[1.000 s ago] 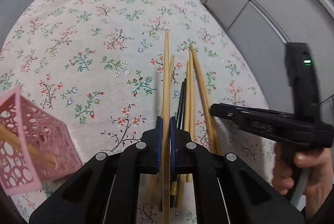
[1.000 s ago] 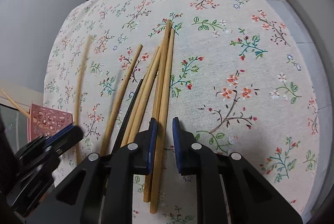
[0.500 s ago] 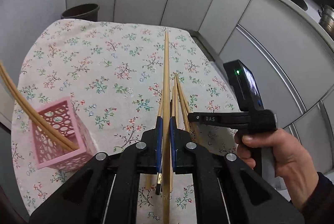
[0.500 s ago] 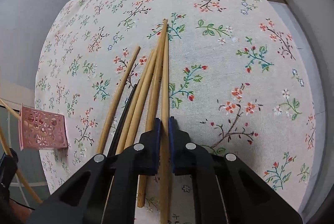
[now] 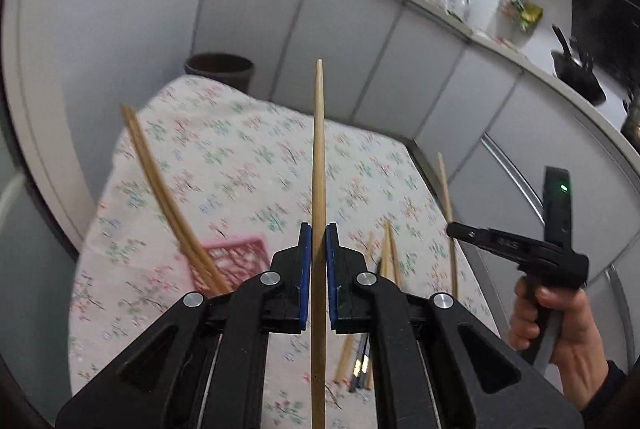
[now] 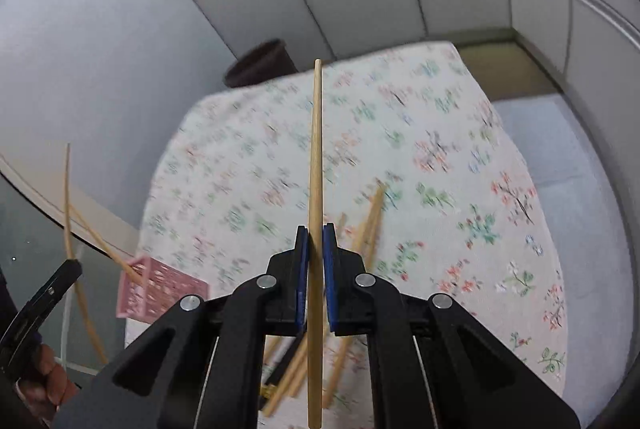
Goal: Organize utensils
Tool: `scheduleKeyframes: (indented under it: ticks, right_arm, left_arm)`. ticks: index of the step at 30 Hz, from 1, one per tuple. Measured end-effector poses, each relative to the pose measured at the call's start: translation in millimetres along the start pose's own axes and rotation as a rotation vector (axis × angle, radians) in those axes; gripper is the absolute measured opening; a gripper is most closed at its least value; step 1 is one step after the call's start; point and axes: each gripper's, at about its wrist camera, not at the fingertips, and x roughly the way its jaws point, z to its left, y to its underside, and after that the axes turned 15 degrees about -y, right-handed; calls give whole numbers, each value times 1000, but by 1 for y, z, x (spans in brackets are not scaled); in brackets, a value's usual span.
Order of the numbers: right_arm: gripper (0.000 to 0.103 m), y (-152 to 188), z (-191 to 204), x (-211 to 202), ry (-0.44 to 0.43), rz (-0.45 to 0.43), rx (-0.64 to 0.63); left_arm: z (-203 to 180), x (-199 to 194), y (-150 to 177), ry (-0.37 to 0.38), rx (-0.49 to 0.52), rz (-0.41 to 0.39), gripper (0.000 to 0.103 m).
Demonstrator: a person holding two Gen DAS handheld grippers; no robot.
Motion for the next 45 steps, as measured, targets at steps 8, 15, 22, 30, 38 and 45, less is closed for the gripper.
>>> scheduleKeyframes:
  ticks: [8, 15, 22, 30, 38, 45]
  right_arm:
    - [8, -6, 65, -21, -173, -189, -111]
    - [8, 3, 111, -13, -245, -249, -195]
    - [8, 4, 130, 1, -215, -285, -262]
    - [8, 11, 155, 28, -248, -307, -324]
    - [8, 25, 164, 56, -256, -304, -347]
    - [8, 27, 168, 70, -256, -347, -366]
  left_arm:
    - [17, -15, -8, -37, -38, -319, 6]
    - [18, 2, 9, -87, 18, -479, 6]
    - [22, 19, 14, -117, -24, -493, 6]
    - [25, 24, 40, -150, 22, -447, 7]
    - [42, 10, 43, -115, -20, -384, 8]
    - [55, -3, 33, -100, -54, -283, 8]
